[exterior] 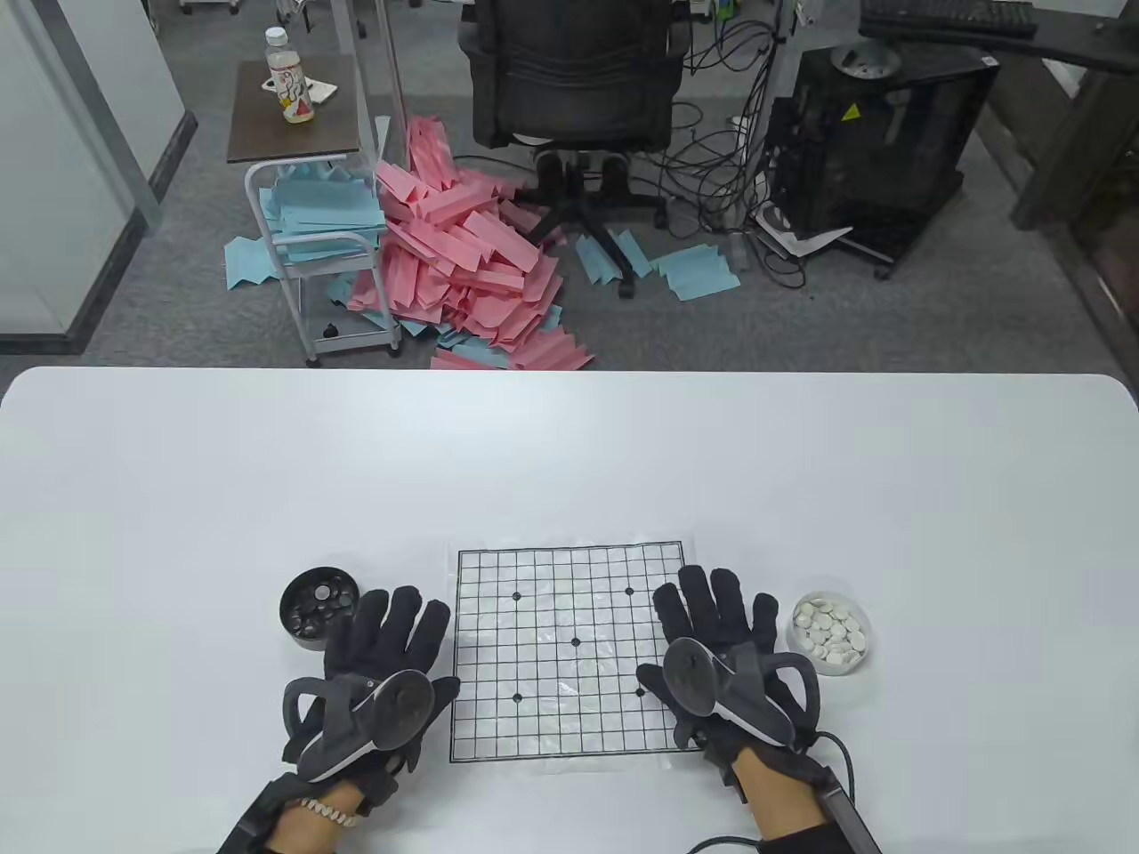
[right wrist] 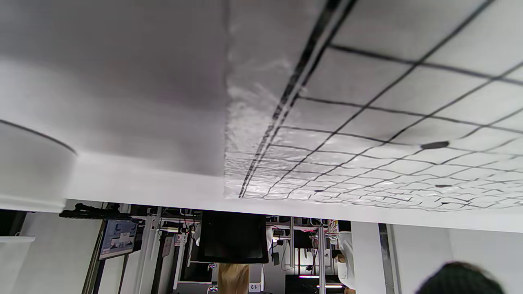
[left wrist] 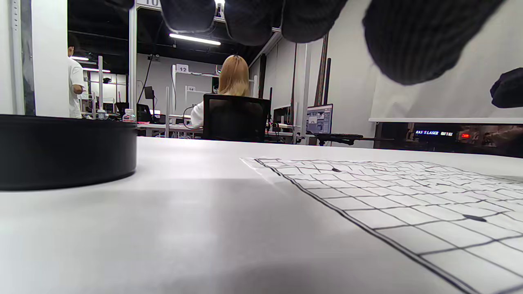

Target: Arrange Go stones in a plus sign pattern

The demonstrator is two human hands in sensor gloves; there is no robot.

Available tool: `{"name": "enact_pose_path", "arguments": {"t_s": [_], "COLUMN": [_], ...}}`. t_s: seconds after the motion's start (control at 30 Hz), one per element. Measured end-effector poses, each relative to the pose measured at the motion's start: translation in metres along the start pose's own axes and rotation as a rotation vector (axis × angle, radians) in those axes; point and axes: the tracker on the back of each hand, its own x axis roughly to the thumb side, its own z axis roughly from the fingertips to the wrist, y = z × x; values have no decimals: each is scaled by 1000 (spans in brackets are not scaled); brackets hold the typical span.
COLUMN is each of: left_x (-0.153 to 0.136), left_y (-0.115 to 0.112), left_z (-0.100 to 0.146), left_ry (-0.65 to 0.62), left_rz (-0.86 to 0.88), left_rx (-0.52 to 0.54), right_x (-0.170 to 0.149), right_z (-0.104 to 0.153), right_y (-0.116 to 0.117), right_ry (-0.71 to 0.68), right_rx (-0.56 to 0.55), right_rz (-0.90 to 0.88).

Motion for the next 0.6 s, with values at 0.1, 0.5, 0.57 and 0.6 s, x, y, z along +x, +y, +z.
{"name": "enact_pose_path", "arguments": {"t_s": [0.1, 0.5, 0.57, 0.6], "left_x": [1, 1, 1, 1], "left_y": [0, -2, -2, -2], "left_z": [0, -1, -1, -1], "left_ry": [-2, -12, -8, -4], "left_rz": [2, 6, 0, -6], "left_rx": [-5, -10, -14, -16], "right_x": [3, 2, 1, 1], "right_z": [0, -1, 0, 0], "right_y": [0, -1, -2, -2], "right_ry": [-12, -8, -8, -7], "right_rx": [1, 10, 9, 6], "right_rz": [19, -13, -9, -11]}}
